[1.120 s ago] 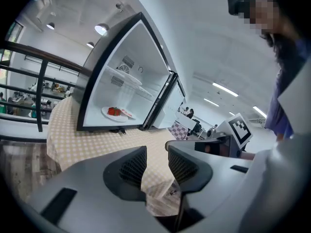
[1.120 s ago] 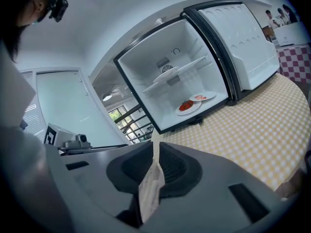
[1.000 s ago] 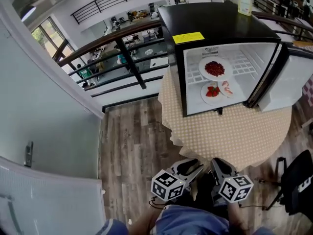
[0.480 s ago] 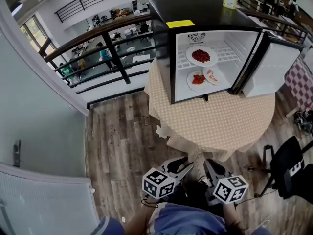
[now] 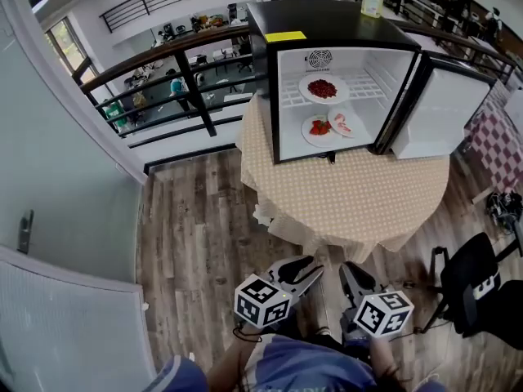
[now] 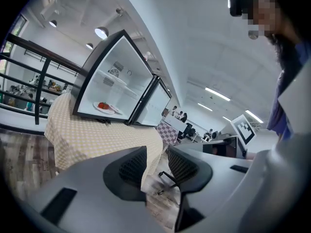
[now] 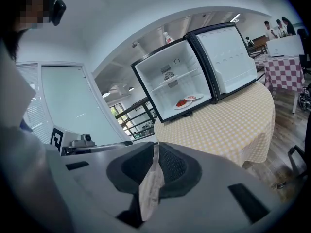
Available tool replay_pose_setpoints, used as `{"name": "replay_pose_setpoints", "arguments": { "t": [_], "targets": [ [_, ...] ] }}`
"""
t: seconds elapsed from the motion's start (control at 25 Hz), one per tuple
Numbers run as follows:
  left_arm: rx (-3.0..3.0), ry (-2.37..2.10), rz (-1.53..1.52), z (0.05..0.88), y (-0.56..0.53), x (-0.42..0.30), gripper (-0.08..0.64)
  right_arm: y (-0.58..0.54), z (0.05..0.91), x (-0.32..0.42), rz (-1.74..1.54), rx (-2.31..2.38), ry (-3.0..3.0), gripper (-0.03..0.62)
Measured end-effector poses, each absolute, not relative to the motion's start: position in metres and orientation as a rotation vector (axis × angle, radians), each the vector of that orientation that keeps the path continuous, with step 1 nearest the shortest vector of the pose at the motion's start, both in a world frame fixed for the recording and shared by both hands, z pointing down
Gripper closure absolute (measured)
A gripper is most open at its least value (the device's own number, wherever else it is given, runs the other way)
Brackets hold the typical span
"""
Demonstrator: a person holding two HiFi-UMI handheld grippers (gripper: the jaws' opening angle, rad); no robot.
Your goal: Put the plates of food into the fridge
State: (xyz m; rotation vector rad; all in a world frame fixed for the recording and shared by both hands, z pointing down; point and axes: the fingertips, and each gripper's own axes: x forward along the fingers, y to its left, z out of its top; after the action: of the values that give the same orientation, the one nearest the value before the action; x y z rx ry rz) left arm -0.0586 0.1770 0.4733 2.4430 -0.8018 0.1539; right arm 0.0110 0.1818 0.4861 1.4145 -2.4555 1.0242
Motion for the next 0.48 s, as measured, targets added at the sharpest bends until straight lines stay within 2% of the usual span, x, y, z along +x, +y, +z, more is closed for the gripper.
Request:
{"name": "replay_pose_setpoints", "arguments": {
  "t": [0.48],
  "targets": [
    [2.479, -0.823, 0.138, 0.459, 0.256, 0.028, 0.413, 0.261, 0.478, 0.098, 0.976, 1.426, -2.476, 0.546]
  ]
}}
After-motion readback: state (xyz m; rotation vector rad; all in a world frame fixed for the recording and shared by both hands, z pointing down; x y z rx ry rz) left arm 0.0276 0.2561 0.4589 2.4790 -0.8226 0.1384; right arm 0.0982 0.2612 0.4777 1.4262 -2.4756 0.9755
